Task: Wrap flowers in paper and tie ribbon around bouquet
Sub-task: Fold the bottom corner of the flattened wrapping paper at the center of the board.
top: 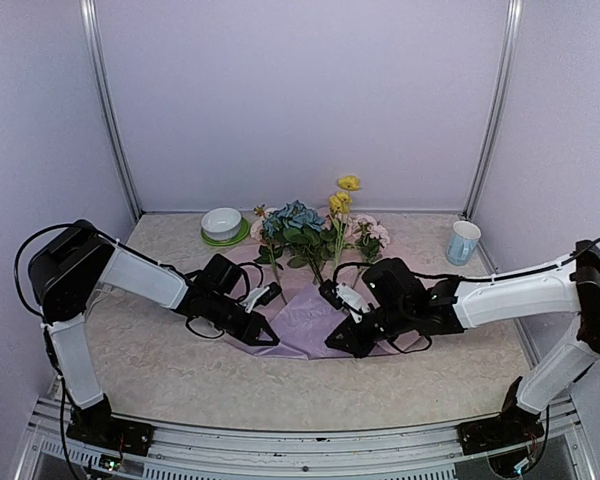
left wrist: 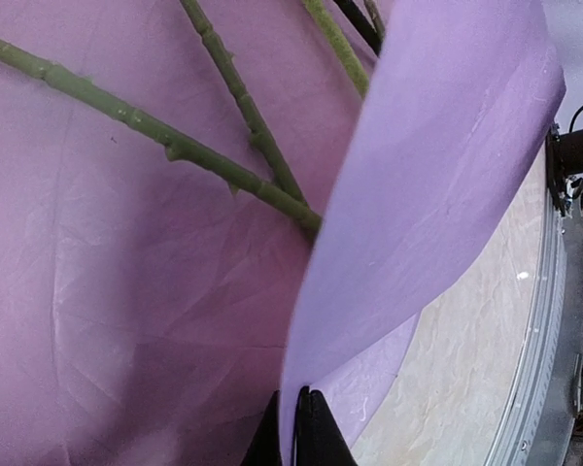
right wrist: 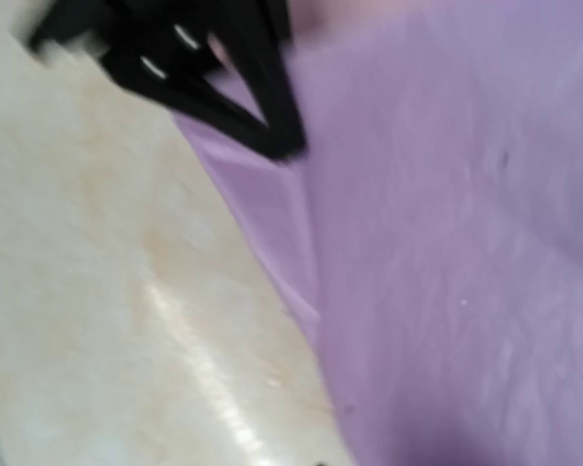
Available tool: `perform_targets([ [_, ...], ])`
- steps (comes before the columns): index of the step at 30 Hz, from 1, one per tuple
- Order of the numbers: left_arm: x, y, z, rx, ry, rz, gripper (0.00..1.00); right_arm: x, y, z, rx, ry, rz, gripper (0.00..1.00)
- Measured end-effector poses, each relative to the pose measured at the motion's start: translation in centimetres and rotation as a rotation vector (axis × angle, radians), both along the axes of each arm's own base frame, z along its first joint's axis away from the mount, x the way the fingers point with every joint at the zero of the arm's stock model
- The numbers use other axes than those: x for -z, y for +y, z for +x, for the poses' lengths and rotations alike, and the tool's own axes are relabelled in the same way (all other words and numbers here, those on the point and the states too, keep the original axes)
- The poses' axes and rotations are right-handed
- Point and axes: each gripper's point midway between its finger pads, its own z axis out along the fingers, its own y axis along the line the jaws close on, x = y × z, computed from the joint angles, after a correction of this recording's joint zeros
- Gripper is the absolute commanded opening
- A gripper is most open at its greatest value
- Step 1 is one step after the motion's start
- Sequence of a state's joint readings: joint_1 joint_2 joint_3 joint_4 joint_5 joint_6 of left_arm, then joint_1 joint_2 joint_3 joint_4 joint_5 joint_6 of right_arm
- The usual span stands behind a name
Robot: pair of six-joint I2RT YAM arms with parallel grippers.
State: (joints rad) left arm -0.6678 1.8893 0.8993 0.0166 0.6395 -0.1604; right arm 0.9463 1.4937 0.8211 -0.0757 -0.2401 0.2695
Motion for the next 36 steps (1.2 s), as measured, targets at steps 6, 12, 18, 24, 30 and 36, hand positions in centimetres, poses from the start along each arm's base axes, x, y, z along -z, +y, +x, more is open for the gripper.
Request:
perform_targets([
  [6,-0.6,-0.2,0.1,0.006,-0.005,-0.002,0.43,7.1,-3.1,1.4,0.098,0.138,-0.11,0.06],
  [12,-2.8,2.0,2.5,-0.139,-0.207,0.143,0.61,8.6,-4.6,1.2,0.132,0.173,-0.136,0.06],
  [18,-10.2,-1.1,0.0,-0.093,-0.482,0.106,0.39,8.6,-4.6,1.1,0.135,0.178,-0.135,0.06],
  [24,-5.4,-3.1,-1.6,0.041,-0.438,0.209,0.21,8.6,-4.5,1.1,0.139,0.183,-0.133,0.06],
  [30,-0.7,-0.7,0.5,0.014,-0.346,0.33,0.18,8.7,-4.5,1.2,0.155,0.188,-0.115,0.06],
  [36,0.1,2.0,0.3,-0.085,-0.275,0.365,0.17,8.8,-4.6,1.3,0.179,0.176,-0.086,0.06],
])
